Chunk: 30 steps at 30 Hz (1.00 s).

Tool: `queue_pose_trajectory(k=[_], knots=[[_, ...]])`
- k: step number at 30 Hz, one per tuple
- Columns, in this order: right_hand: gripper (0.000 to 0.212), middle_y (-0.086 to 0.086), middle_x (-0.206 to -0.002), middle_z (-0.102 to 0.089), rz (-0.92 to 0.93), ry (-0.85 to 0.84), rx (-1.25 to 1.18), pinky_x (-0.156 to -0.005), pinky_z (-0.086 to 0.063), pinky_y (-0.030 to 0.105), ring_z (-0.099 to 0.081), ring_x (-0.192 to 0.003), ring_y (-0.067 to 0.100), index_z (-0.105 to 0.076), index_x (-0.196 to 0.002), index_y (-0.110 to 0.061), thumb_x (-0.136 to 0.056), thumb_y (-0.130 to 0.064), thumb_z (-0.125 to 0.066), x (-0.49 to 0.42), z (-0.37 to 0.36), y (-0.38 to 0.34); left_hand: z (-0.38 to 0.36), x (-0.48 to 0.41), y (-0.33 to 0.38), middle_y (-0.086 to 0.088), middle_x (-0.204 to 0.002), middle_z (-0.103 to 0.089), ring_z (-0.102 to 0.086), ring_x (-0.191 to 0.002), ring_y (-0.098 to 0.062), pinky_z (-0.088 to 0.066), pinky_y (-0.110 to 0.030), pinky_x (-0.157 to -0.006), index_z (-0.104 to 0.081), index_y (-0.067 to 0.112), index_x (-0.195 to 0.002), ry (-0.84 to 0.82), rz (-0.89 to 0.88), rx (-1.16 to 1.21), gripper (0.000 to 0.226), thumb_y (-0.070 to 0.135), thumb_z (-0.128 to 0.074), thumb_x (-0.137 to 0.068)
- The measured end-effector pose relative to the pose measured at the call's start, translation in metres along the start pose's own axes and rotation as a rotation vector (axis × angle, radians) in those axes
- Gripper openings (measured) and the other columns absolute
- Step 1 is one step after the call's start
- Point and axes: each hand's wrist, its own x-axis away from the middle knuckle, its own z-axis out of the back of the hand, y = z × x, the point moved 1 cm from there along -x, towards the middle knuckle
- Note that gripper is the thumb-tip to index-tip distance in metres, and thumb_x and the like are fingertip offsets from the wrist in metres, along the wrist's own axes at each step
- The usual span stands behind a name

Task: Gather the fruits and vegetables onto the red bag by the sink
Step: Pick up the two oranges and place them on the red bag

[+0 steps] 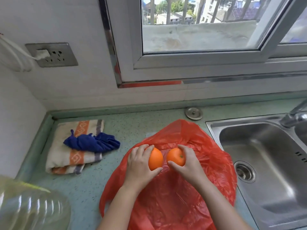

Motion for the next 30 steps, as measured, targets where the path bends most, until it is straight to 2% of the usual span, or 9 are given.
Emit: queue_pose_trajectory(k=[5,12,21,27,30], knots=[[0.074,0.0,-0.117,-0.042,-0.017,-0.008,-0.005,-0.09,-0.025,0.014,-0.041,-0.111,0.011,-0.04,-0.128,-0.011,-0.068,-0.031,-0.077,-0.01,-0.016,0.005,-0.013,-0.008,-0.008,-0.006,-0.114,-0.062,-0.055,-0.102,-0.029,-0.044,-0.043,-0.087,-0.06,0.016,-0.117,-0.034,-0.044,-0.092,0.079,0.045,-0.084,-0.047],[0.072,0.005,-0.12,-0.044,0.016,-0.013,0.042,-0.095,-0.028,0.02,-0.043,-0.115,0.019,-0.042,-0.127,-0.011,-0.067,-0.028,-0.077,-0.021,-0.025,0.01,-0.026,-0.014,-0.017,-0.01,-0.108,-0.064,-0.059,-0.097,-0.034,-0.049,-0.046,-0.081,-0.062,0.013,-0.113,-0.04,-0.044,-0.199,0.081,0.043,-0.086,-0.041],[0.078,0.006,-0.122,-0.048,0.029,-0.027,0.051,-0.098,-0.029,0.022,-0.044,-0.116,0.018,-0.044,-0.128,-0.014,-0.061,-0.043,-0.07,-0.024,-0.032,0.02,-0.034,-0.015,-0.02,-0.01,-0.119,-0.057,-0.05,-0.109,-0.031,-0.044,-0.046,-0.088,-0.053,0.015,-0.125,-0.005,0.005,-0.092,0.084,0.047,-0.082,-0.052],[0.083,0.001,-0.124,-0.047,0.065,-0.003,0.077,-0.097,-0.026,0.02,-0.041,-0.117,0.015,-0.043,-0.129,-0.019,-0.058,-0.059,-0.058,-0.025,-0.031,0.021,-0.033,-0.014,-0.023,-0.009,-0.12,-0.056,-0.034,-0.112,-0.02,-0.041,-0.044,-0.092,-0.051,0.015,-0.125,0.041,0.003,-0.021,0.085,0.046,-0.081,-0.052],[0.083,0.0,-0.125,-0.046,0.074,0.001,0.077,-0.096,-0.026,0.02,-0.041,-0.117,0.014,-0.042,-0.13,-0.019,-0.059,-0.061,-0.056,-0.024,-0.03,0.02,-0.032,-0.012,-0.023,-0.009,-0.12,-0.056,-0.035,-0.113,-0.019,-0.037,-0.041,-0.094,-0.051,0.015,-0.126,0.046,0.016,-0.016,0.082,0.056,-0.067,-0.057]])
